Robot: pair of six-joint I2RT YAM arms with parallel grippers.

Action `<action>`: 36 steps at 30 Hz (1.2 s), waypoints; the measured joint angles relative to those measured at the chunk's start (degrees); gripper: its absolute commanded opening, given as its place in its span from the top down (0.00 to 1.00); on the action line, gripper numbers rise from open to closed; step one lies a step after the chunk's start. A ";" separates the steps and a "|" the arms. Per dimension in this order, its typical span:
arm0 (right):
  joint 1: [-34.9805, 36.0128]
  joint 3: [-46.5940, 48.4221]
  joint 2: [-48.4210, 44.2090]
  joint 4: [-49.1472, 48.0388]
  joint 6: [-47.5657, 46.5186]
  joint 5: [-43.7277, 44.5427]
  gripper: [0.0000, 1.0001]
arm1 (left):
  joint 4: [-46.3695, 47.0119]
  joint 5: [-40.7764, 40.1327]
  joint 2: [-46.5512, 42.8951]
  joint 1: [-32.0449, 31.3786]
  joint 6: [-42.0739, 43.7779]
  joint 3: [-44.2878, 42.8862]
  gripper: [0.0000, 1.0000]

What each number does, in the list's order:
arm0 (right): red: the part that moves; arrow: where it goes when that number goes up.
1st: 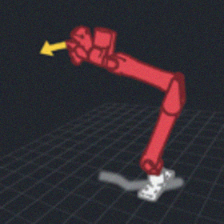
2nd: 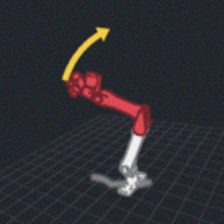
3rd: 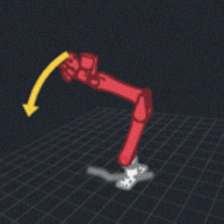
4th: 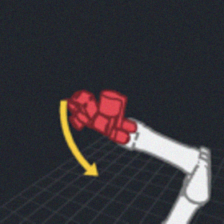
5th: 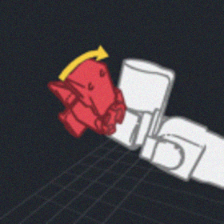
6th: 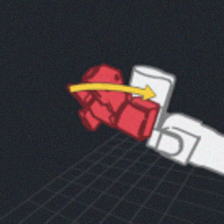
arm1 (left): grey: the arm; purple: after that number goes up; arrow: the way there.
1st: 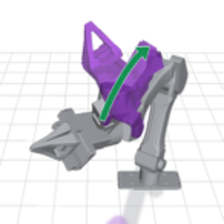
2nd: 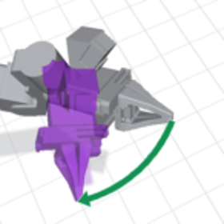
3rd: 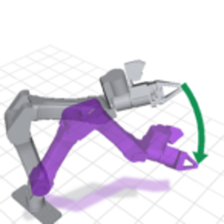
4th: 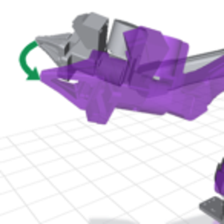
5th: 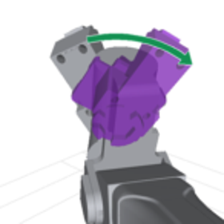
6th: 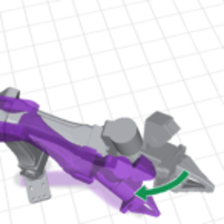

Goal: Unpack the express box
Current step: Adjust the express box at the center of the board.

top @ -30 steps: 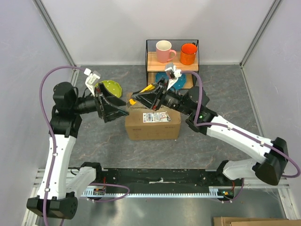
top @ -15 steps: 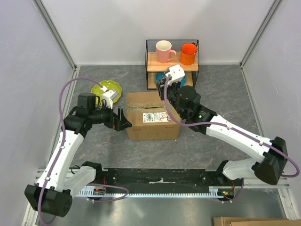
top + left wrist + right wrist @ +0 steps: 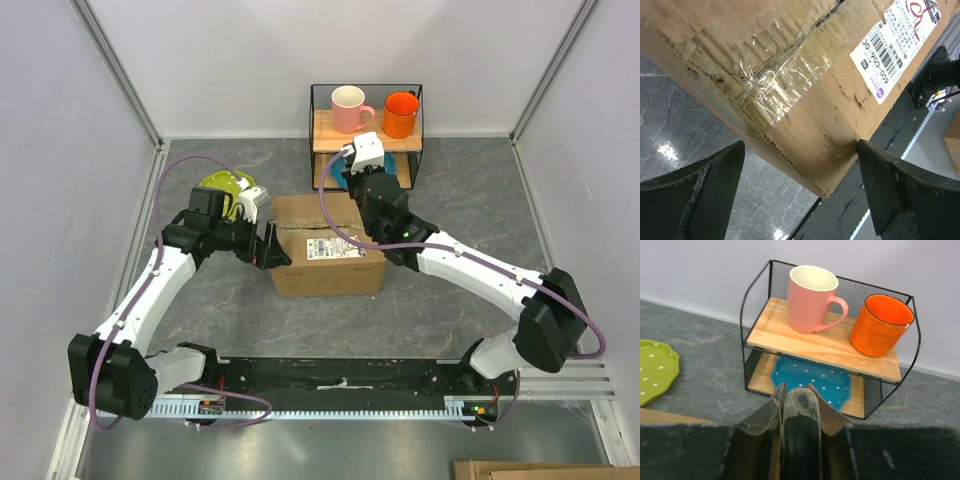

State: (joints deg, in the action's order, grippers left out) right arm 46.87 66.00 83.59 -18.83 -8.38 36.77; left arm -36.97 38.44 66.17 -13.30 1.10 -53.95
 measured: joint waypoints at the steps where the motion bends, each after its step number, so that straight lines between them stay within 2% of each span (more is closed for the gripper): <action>1: -0.46 0.00 0.35 0.04 -0.11 0.15 1.00 | 0.33 1.11 0.63 0.00 0.87 -0.02 0.01; 5: -3.19 0.00 2.05 0.13 0.04 -0.26 0.99 | 0.68 3.43 1.44 0.02 5.95 -0.31 0.02; 11: -6.64 0.04 5.14 0.52 1.05 -1.77 1.00 | -1.27 4.59 0.52 0.28 15.63 -0.76 0.12; 17: -7.48 0.81 9.62 1.03 1.88 -3.87 1.00 | -4.68 6.80 1.05 3.30 24.37 -2.60 0.12; 23: -7.48 0.17 11.56 2.60 3.93 -5.14 1.00 | -8.15 8.66 3.26 6.23 27.02 -4.48 0.12; 31: -7.45 -9.75 2.71 4.50 8.20 -5.90 1.00 | -9.73 8.37 7.32 6.49 27.17 -8.52 0.11; 36: -6.10 -10.08 -5.03 4.61 8.48 -5.92 1.00 | -9.40 8.07 11.21 6.75 25.18 -12.63 0.11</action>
State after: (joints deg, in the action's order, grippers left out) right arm 40.77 55.92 78.56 -14.22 0.10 30.85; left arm -46.37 46.50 77.38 -6.55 26.28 -66.59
